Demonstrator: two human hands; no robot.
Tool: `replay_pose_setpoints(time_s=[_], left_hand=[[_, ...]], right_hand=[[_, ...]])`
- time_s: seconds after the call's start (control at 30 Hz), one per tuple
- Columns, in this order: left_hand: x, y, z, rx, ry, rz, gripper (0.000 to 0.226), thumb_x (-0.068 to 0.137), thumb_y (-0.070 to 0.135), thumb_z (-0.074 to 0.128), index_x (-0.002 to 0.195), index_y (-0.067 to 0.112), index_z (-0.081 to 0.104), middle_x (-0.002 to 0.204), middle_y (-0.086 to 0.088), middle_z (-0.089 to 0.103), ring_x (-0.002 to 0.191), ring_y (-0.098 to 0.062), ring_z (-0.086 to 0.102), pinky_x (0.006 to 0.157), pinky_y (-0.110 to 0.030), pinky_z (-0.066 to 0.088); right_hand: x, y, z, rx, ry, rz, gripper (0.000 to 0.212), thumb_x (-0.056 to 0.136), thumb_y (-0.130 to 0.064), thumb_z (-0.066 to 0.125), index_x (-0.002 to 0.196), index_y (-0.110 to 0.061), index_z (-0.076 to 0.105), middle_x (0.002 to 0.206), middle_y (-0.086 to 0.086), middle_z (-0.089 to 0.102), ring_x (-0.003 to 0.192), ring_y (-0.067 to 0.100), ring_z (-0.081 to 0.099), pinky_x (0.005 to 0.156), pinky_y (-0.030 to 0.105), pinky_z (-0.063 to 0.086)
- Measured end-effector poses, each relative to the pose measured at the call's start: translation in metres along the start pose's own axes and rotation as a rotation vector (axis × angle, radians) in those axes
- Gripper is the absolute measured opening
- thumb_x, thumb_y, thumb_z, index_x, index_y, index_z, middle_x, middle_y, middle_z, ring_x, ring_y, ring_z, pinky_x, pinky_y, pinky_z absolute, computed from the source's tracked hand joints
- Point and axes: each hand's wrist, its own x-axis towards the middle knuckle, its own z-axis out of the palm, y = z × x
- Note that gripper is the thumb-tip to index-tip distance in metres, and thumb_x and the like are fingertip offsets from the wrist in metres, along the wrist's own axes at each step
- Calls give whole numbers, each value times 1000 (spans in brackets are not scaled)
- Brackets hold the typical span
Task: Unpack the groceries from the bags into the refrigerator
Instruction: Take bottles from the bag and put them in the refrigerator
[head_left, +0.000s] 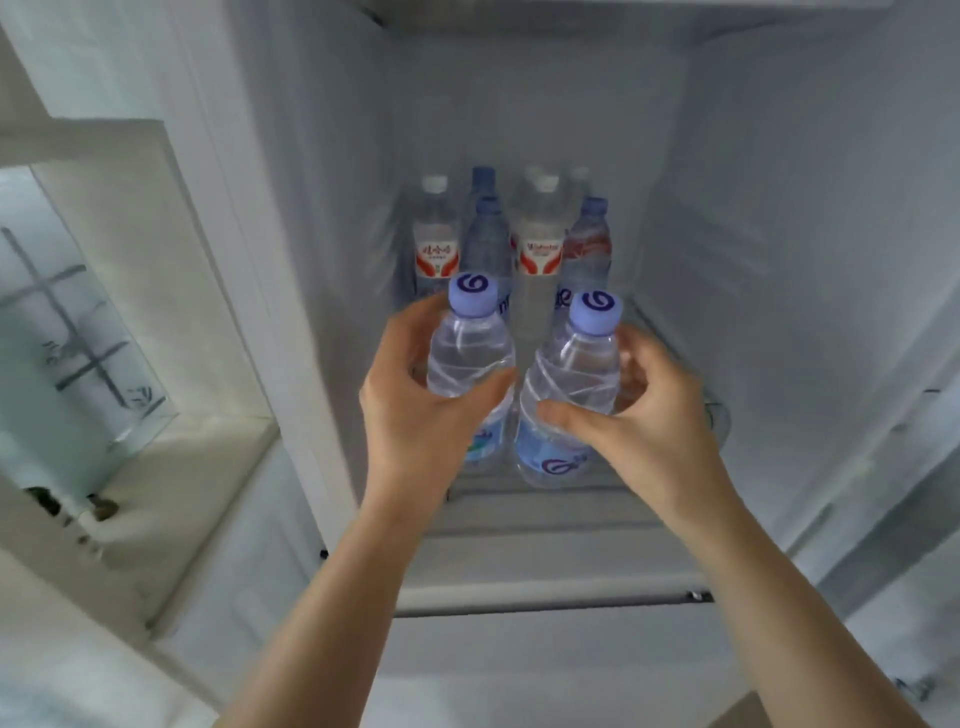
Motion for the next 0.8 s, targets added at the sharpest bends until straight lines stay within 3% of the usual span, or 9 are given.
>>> replay_pose_setpoints(time_s=[0.13, 0.27, 0.47, 0.6, 0.73, 0.8], left_hand=[[39, -7, 16, -60, -20, 30, 57, 68, 6, 86, 116, 21, 60, 103, 20, 66, 92, 12, 61, 76, -6, 46], [74, -22, 35, -118, 5, 49, 55, 69, 3, 84, 118, 13, 59, 110, 7, 67, 97, 3, 64, 82, -12, 49], [107, -54, 54, -105, 73, 40, 60, 68, 5, 85, 117, 29, 58, 113, 16, 65, 104, 2, 63, 91, -21, 51], [117, -73, 60, -102, 81, -4, 59, 69, 8, 85, 119, 27, 61, 117, 13, 66, 108, -4, 63, 95, -31, 53], [123, -88, 61, -87, 77, -5, 61, 71, 9, 84, 127, 18, 61, 122, 6, 66, 113, -10, 63, 96, -36, 53], [122, -92, 62, -83, 67, -9, 61, 71, 8, 84, 126, 21, 61, 121, 9, 66, 113, -7, 62, 96, -32, 52]], right_hand=[[38, 0, 8, -21, 82, -43, 59, 61, -18, 89, 112, -30, 61, 100, -14, 70, 91, 0, 67, 81, 25, 55], [74, 8, 15, -14, 83, -37, 57, 61, -19, 89, 107, -34, 59, 96, -15, 70, 87, -2, 67, 77, 23, 55], [116, 39, 32, 14, 80, -43, 65, 62, -16, 88, 120, -17, 58, 107, -6, 69, 95, 6, 67, 83, 31, 55], [133, 55, 39, 33, 55, -31, 66, 64, -11, 87, 122, -17, 55, 106, -13, 65, 93, -4, 64, 80, 17, 52], [145, 70, 45, 43, 41, -23, 77, 64, -21, 88, 131, -20, 49, 118, -2, 64, 106, 10, 64, 90, 36, 55], [148, 74, 48, 35, 36, -21, 80, 63, -23, 87, 133, -23, 48, 119, -2, 64, 105, 10, 64, 89, 37, 55]])
